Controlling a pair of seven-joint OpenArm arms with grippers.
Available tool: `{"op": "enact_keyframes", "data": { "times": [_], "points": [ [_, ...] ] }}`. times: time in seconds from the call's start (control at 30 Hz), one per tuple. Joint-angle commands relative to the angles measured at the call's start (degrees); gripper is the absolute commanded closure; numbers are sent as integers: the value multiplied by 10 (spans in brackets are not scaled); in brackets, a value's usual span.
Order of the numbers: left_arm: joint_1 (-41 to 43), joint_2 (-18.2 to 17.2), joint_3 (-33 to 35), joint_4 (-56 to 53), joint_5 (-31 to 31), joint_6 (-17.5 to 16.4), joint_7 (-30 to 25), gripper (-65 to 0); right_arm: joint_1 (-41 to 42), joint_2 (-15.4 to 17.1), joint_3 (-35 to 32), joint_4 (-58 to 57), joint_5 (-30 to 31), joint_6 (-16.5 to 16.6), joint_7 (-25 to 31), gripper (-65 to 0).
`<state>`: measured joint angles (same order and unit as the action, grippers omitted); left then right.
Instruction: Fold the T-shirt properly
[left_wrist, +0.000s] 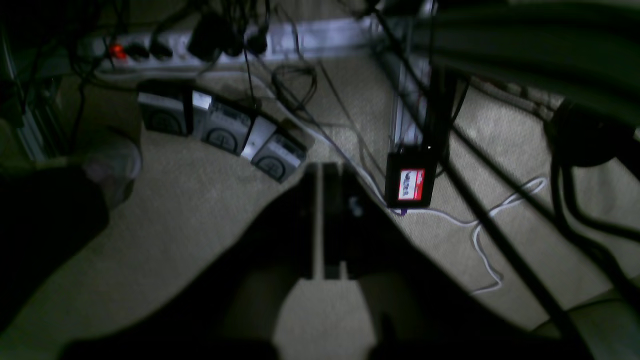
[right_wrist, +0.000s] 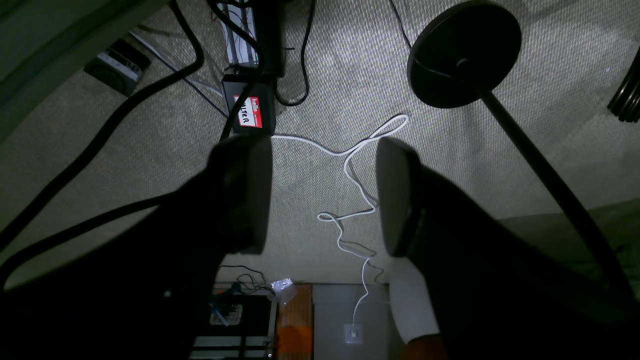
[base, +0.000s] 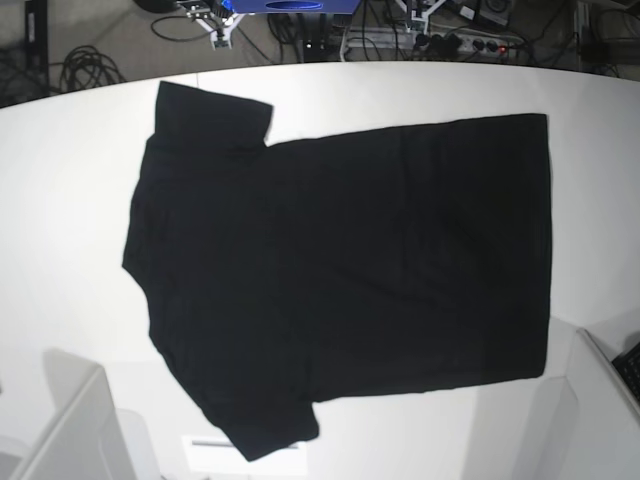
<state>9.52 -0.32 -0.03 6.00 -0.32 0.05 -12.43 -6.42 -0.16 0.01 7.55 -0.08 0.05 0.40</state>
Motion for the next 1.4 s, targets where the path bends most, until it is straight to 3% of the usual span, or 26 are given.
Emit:
{"op": "enact_keyframes", "data": {
  "times": [0.0, 0.13, 0.2, 0.27, 0.37, 0.63, 0.7, 0.87, 0.9, 1.37],
  "points": [
    [-4, 1, 0, 3, 0, 3, -7, -91, -1, 2, -1, 1, 0, 0, 0, -315],
    [-4, 0, 4, 3, 0, 3, -7, -237, -1, 2, -1, 1, -1, 0, 1, -272],
    [-4, 0, 4, 3, 0, 3, -7, -308, -1, 2, -1, 2, -1, 0, 1, -171],
    [-4, 0, 5, 3, 0, 3, -7, -377, -5, 2, -1, 12, 0, 0, 1, -9],
    [-4, 0, 5, 3, 0, 3, -7, -425, -10, 2, 1, 14, 0, 0, 1, 0],
    [-2, -2, 1, 3, 0, 3, -7, -423, -12, 2, 2, 14, 1, 0, 19, 0],
    [-2, -2, 1, 3, 0, 3, -7, -378, -15, 2, 0, 14, 0, 0, 46, 0],
    [-2, -2, -1, 2, -1, 3, -7, -23, -24, 3, -1, 14, -1, 0, 64, 0],
    [-2, -2, -1, 0, -1, 3, -7, 0, -24, 3, -1, 14, -1, 0, 64, 0],
    [14, -3, 4, 4, 2, 3, -12, 0, -46, 20, -1, 44, -1, 0, 67, 0]
  ]
}}
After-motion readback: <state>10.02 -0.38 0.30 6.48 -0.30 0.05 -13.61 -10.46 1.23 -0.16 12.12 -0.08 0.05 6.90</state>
